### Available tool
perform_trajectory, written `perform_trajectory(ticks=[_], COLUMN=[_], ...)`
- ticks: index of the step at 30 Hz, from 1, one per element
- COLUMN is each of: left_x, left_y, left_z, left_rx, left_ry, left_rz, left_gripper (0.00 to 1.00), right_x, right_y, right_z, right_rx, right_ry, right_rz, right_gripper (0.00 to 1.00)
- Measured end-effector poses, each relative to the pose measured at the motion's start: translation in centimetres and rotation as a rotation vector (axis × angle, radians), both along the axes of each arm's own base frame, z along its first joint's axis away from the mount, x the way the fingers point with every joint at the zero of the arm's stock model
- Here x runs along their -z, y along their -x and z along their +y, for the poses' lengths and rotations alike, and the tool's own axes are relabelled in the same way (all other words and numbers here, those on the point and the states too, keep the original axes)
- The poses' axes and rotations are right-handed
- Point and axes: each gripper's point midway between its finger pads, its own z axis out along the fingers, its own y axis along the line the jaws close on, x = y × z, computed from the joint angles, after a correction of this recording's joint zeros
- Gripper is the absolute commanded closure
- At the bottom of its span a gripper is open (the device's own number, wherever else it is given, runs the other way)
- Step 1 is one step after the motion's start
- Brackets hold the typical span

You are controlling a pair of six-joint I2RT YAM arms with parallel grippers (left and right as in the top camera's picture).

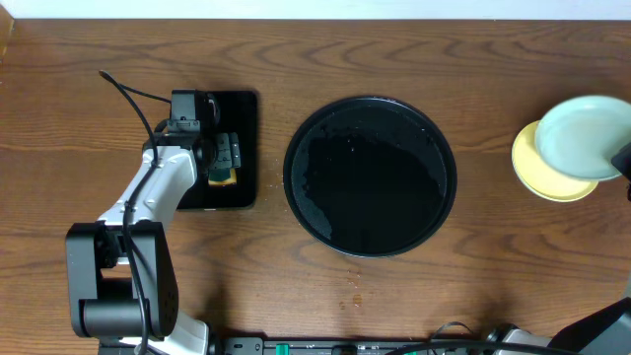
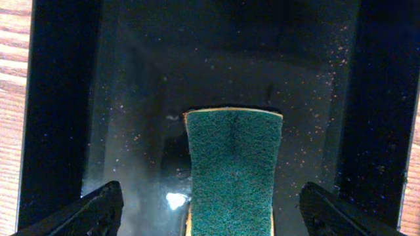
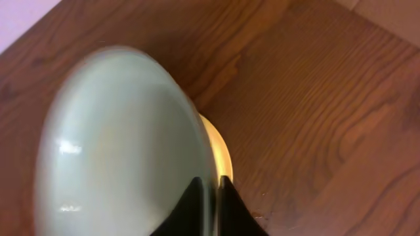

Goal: Clean dirty plates on tray and stack at the side

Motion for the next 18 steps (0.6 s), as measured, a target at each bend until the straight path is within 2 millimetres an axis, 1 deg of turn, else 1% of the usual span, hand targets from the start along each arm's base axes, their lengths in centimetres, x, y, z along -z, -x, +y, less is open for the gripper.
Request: perform_trajectory(ticks=[1, 2, 3, 4, 8, 11, 14, 16, 18], left_x=[0.0, 0.0, 0.0, 0.0, 0.0, 0.0, 0.0, 0.0, 0.0], left_y=[0.0, 0.0, 0.0, 0.0, 0.0, 0.0, 0.0, 0.0, 0.0], left_z=[0.0, 0.0, 0.0, 0.0, 0.0, 0.0, 0.0, 0.0, 0.0], left_rx=[0.000, 0.000, 0.000, 0.000, 0.000, 0.000, 0.000, 0.000, 0.000], left_ry=[0.000, 0.000, 0.000, 0.000, 0.000, 0.000, 0.000, 0.000, 0.000], left_rz=[0.000, 0.000, 0.000, 0.000, 0.000, 0.000, 0.000, 0.000, 0.000], left_gripper=[0.14, 0.14, 0.14, 0.14, 0.14, 0.14, 0.14, 0.14, 0.14], right_x=[0.0, 0.0, 0.0, 0.0, 0.0, 0.0, 0.4, 0.9, 1.4], right_y=[0.0, 0.0, 0.0, 0.0, -0.2, -0.9, -1.6, -1.6, -1.8], right_z=[0.0, 0.0, 0.0, 0.0, 0.2, 1.4, 3.9, 5.9, 8.5], right_rx=[0.000, -0.002, 0.001, 0.000, -0.017, -0.095, -0.227, -0.318, -0.432], right_ry=[0.000, 0.001, -0.001, 0.000, -0.007, -0.040, -0.107, -0.151, -0.180], right_rz=[0.001, 0.001, -0.001, -0.001, -0.005, -0.028, -0.041, -0.025, 0.006], right_gripper=[0.57, 0.44, 0.37, 0.33, 0.31, 0.30, 0.36, 0.36, 0.35])
